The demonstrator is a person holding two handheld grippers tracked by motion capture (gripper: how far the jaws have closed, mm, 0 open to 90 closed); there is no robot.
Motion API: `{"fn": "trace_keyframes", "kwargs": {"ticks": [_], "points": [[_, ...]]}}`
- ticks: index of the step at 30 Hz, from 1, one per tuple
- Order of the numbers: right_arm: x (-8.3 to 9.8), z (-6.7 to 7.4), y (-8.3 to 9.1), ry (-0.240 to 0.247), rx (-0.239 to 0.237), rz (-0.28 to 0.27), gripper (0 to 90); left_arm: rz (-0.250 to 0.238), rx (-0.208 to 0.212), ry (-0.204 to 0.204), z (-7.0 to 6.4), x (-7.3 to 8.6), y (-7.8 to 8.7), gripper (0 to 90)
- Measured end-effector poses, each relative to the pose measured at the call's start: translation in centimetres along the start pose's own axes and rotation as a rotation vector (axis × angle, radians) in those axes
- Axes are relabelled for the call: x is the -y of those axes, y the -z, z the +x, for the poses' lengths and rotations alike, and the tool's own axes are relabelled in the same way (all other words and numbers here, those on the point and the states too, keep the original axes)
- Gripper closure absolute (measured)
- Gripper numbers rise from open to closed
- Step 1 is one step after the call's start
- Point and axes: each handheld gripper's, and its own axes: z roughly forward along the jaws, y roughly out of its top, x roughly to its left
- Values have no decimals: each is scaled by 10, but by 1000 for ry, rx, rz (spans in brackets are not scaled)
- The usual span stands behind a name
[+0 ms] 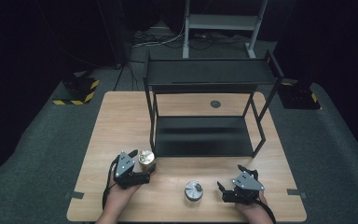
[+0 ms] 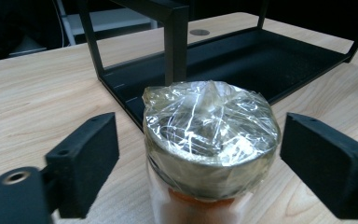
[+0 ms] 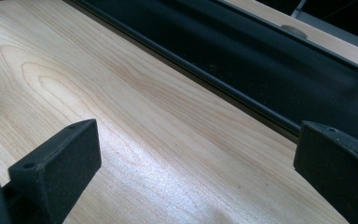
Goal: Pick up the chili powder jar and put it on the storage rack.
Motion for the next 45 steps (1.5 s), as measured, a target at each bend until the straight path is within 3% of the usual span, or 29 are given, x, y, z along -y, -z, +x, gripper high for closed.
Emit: {"fn": "trace_keyframes", "kwargs": {"ticks": [6,17,34,45], "points": [[0,0,0,-2,-1,0,0,-10,10,-23,4,0,0,227],[0,0,0,1,-2,2,0,-28,45,-22,8,4,-2,329],[-1,0,0,3,-4,6,0,-25,41,-22,7,2,2,343],[-1,-1,-1,3,-7,8,0,-81,61,-37,2,-16,22,343]]}}
